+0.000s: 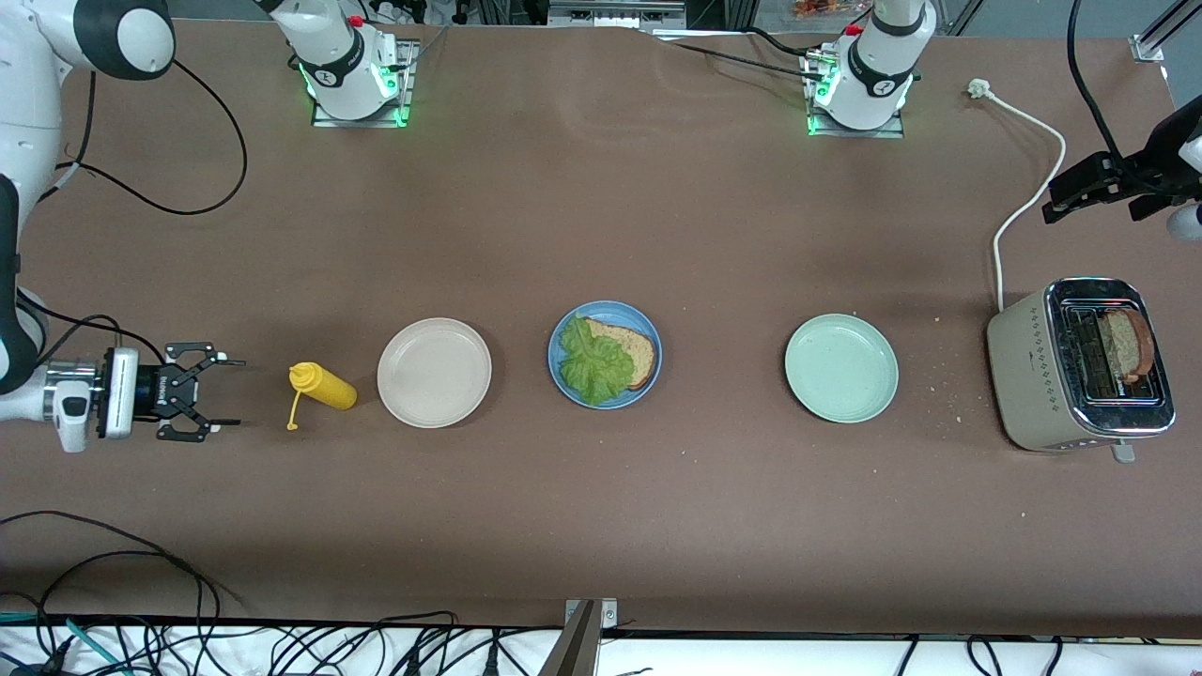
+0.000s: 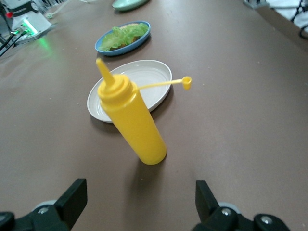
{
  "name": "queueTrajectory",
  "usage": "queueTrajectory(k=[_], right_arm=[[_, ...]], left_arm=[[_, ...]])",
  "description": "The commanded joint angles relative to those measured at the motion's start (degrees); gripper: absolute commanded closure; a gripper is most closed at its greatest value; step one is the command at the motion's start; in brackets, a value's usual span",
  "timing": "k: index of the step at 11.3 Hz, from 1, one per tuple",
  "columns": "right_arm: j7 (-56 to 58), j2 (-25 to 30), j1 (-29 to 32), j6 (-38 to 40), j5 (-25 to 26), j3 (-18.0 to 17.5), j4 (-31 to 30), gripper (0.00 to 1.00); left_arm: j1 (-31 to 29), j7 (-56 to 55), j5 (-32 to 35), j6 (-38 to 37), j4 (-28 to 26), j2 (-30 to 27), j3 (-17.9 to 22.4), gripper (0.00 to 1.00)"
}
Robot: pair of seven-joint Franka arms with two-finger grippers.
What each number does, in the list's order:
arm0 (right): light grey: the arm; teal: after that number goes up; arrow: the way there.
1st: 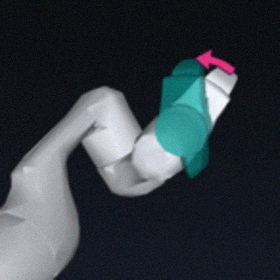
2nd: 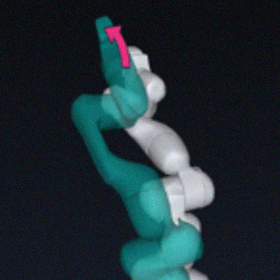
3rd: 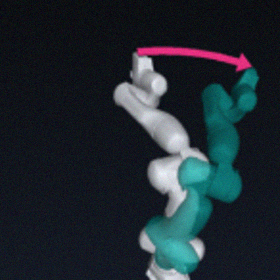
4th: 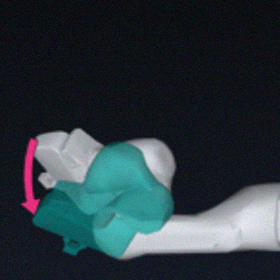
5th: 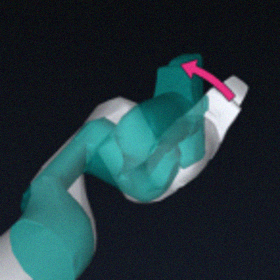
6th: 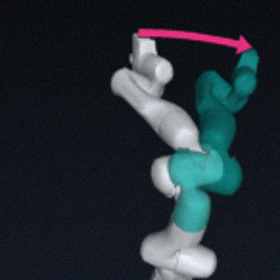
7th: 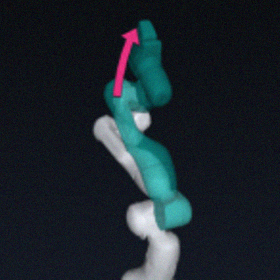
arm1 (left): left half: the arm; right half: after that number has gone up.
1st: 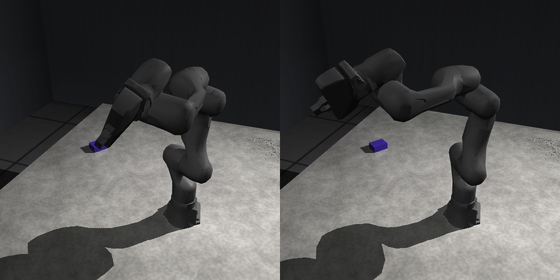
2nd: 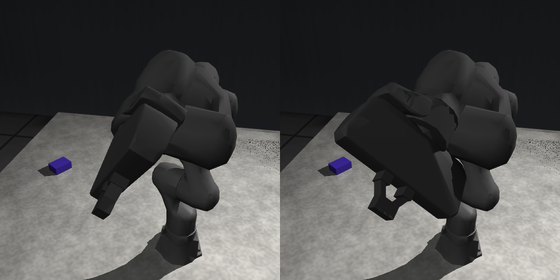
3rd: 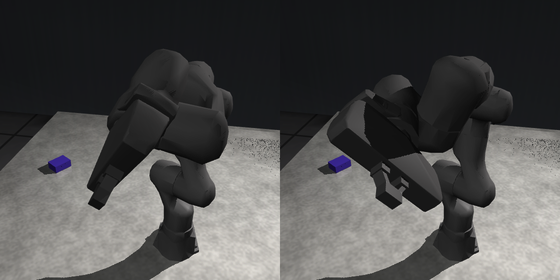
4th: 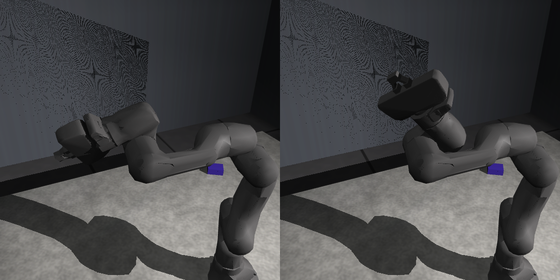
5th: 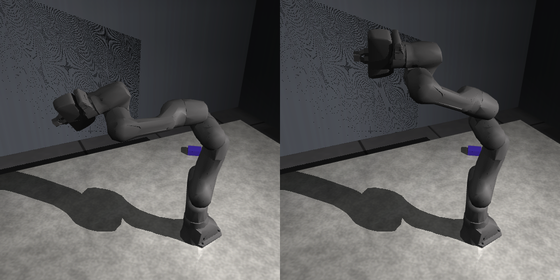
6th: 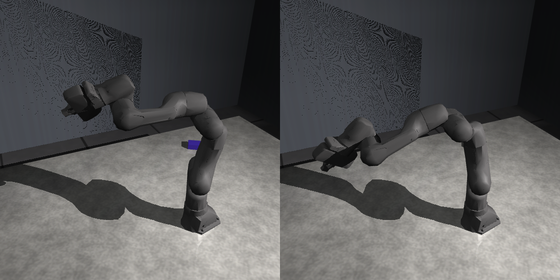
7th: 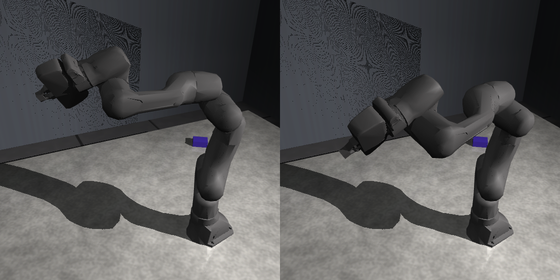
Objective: Make sandwich in blue plate with both arms
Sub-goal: 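Open the right gripper and draw it back from the bottle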
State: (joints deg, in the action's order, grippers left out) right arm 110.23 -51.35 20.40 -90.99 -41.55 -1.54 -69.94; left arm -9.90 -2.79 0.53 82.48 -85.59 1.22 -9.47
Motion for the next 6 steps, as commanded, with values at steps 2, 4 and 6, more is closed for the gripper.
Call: queueTrajectory(k=[2,4,6], right_arm=[[-24.7,13.0,-4.7,-2.6,11.2,0.5,-5.7,0.0],[-37.0,18.1,-6.8,-2.6,15.0,1.2,-8.1,0.0],[-48.8,23.5,-10.4,-3.7,18.1,3.0,-11.1,0.0]], left_arm=[[-0.2,0.7,0.0,-1.0,1.0,-0.1,-0.5,0.0],[0.4,1.0,-0.2,-1.0,1.0,0.0,-0.4,0.0],[0.4,1.1,-0.2,-1.0,1.2,-0.1,-0.8,0.0]])
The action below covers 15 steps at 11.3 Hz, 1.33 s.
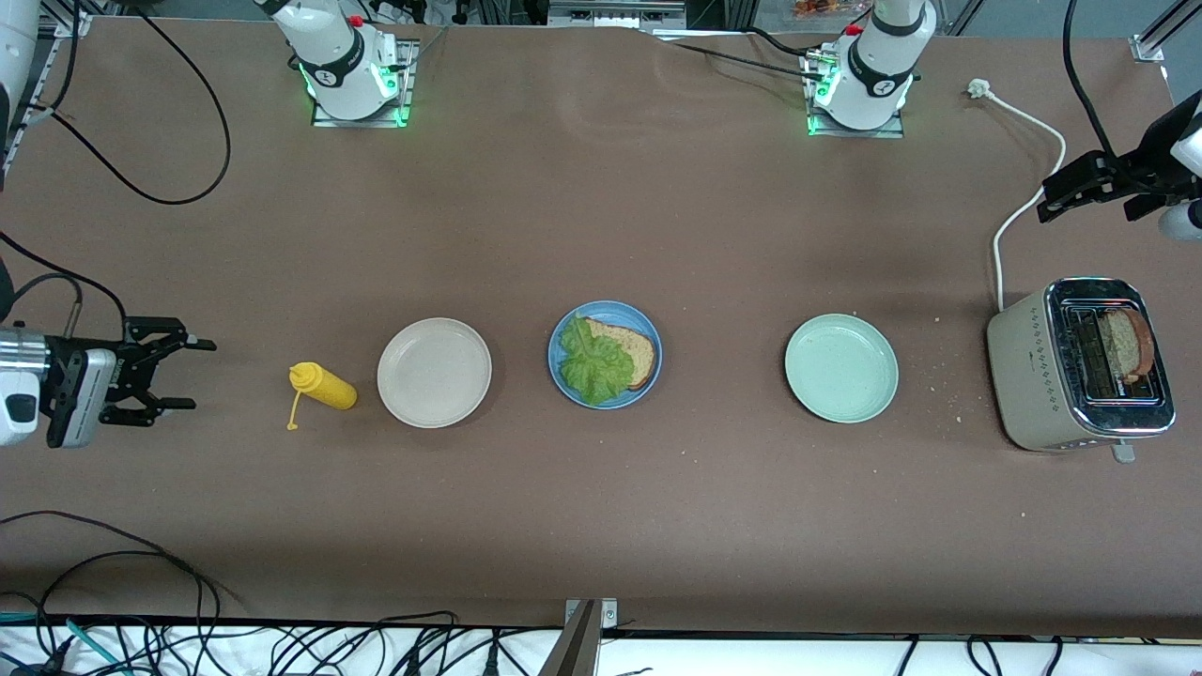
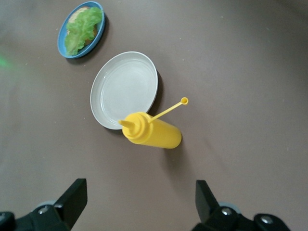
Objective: Make sandwich in blue plate with both arms
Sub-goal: 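Open the right gripper and draw it back from the bottle, then grasp the toast slice in the toaster with the left gripper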
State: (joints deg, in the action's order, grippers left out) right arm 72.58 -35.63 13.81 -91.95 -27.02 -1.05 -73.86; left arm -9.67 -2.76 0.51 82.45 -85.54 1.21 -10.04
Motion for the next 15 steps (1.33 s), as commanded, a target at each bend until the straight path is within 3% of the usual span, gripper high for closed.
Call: queueTrajectory(k=[1,7,9,15], right_arm=[[-16.8,10.4,-6.0,-2.8,5.0,3.7,-8.1,0.0],[-54.9,24.3,-14.9,-2.8,16.1,4.0,-15.2,0.0],[-64.5,27.4,-18.1,-2.4,19.3,4.0,-16.8,0.0],[-65.1,27.5,-17.9,1.1,21.0,6.5,-15.2,0.0]], left_arm=[[0.2,1.1,-0.7,-1.0,3.1,0.0,0.0,0.0],[-0.3,1.4,-1.9,-0.9,3.5,0.8,0.3,0.0],[-1.3,1.7,-1.1,-0.7,3.6,4.3,0.6,0.0],[-11.4,14.5,6.0,10.4,4.6,15.6,1.2,0.0]])
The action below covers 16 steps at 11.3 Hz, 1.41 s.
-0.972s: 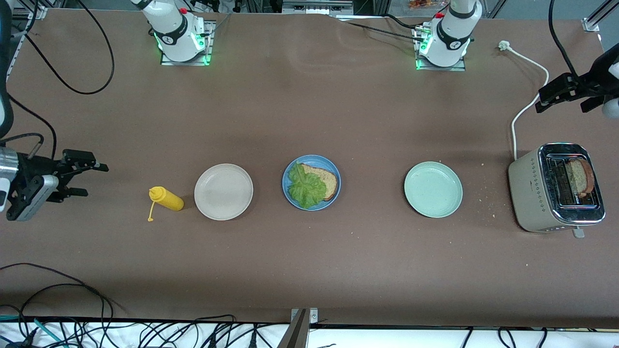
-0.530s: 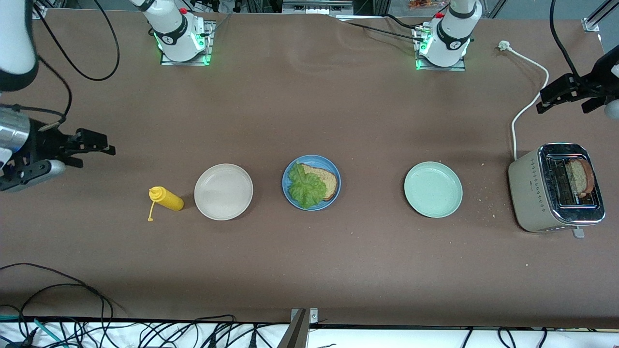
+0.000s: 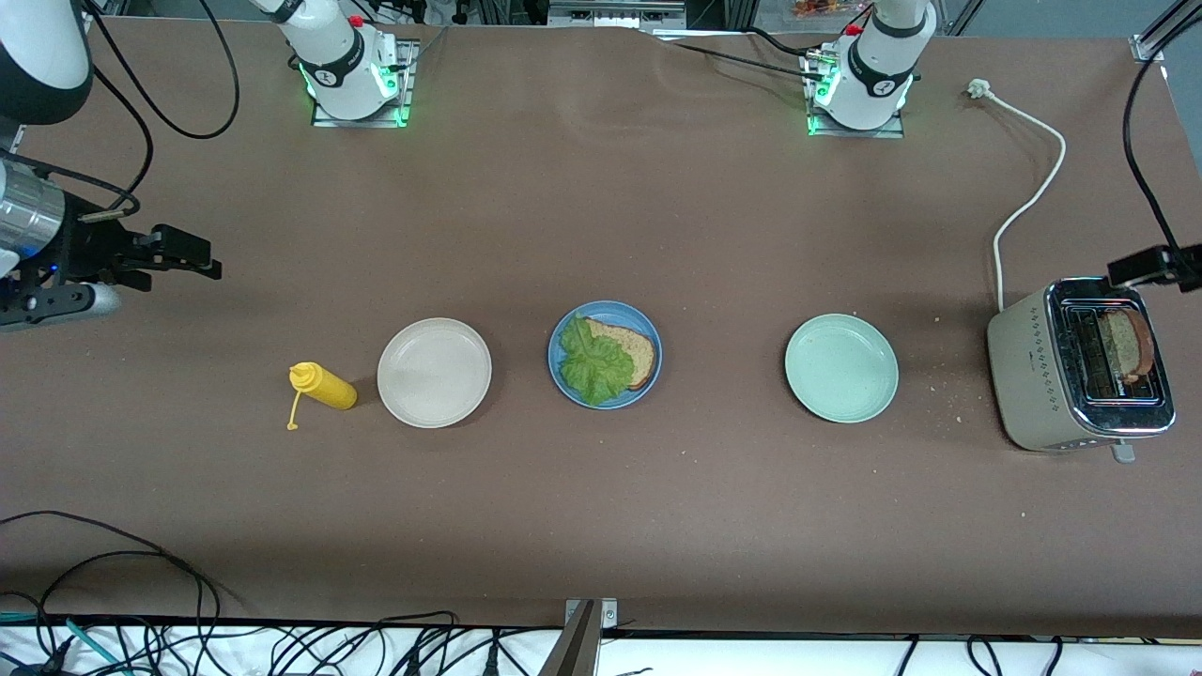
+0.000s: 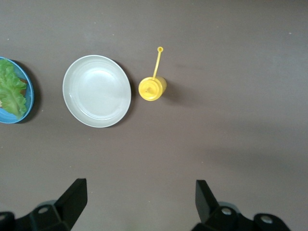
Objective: Make sandwich in blue plate with both arms
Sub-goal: 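Grasp the toast slice in the toaster with the left gripper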
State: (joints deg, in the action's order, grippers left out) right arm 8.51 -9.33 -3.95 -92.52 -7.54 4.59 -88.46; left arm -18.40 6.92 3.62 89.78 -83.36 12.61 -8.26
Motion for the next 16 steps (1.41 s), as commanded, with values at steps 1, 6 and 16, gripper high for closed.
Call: queueTrajectory(k=[1,6,16], right_arm=[[-0.9,1.0,0.2,1.6,2.9,0.9,-0.2,0.0],[-0.7,0.5,0.5,1.7,6.1,1.4,0.5,0.0],[-0.7,-0.3,0.3,1.7,7.7,1.3,3.6,0.0]], left_arm=[[-4.4,5.9,3.1,5.2,2.4,5.7,-0.6,0.0],[-10.6,10.7,4.4,11.0,1.3,13.6,-0.6,0.05],[-10.5,11.4,9.4,8.9,0.6,15.1,-0.7,1.0]])
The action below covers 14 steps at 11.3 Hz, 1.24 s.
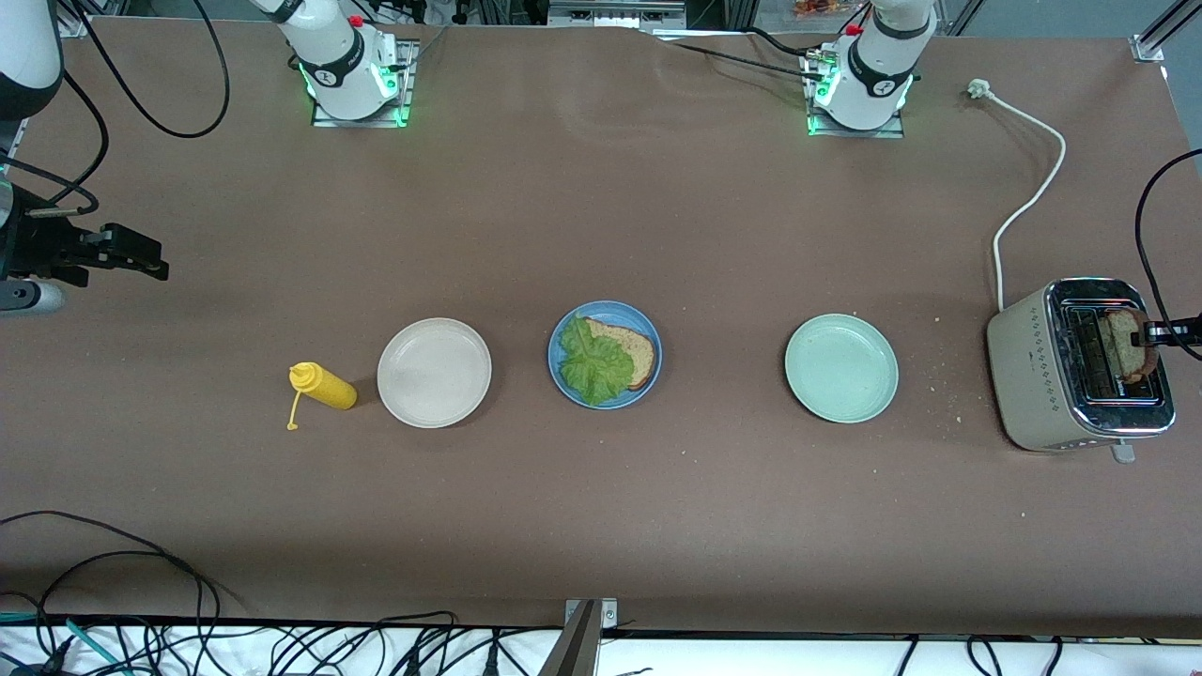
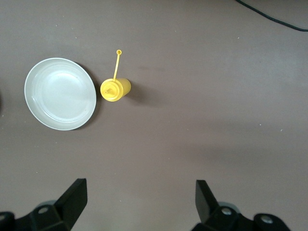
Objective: Make sandwich in blue plate with both arms
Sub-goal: 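Grasp the toast slice in the toaster with the left gripper, then lift the toast out and carry it toward the blue plate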
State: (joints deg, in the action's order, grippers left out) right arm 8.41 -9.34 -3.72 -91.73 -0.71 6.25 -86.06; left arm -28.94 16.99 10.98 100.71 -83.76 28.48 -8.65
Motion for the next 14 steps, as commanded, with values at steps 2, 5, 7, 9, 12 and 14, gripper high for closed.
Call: queueTrajectory(k=[2,5,7,9,12,14], right_arm=[[-0.5,-0.2,0.2,0.9,0.7,-0.4,1.2,0.0],[-0.8,-0.2,0.2,0.9,0.4,-0.3,1.2,0.0],[-0.9,-0.1,0.2,0.9,0.3,-0.4,1.2,0.0],[-0.9,-0.1,0.2,1.2,0.2,-0.3,1.1,0.0],[-0.9,-0.1,0.2,1.6,0.2,-0.3,1.1,0.0],[-0.9,0.0,0.1,1.6,-0.3,-0.4,1.1,0.0]], left_arm=[[0.0,2.9,2.0,-4.2,1.9,-2.8,-0.7,1.0],[2.0,2.9,2.1,-10.8,3.7,-8.8,-2.6,1.0],[4.3,2.8,1.1,-18.7,6.9,-10.3,-6.2,1.0],[5.5,2.3,1.0,-22.7,9.8,-10.3,-14.9,1.0],[11.7,-2.2,-4.1,-22.5,9.7,-6.1,-20.8,1.0],[15.4,-4.9,-14.2,-20.7,9.9,0.1,-20.8,1.0]])
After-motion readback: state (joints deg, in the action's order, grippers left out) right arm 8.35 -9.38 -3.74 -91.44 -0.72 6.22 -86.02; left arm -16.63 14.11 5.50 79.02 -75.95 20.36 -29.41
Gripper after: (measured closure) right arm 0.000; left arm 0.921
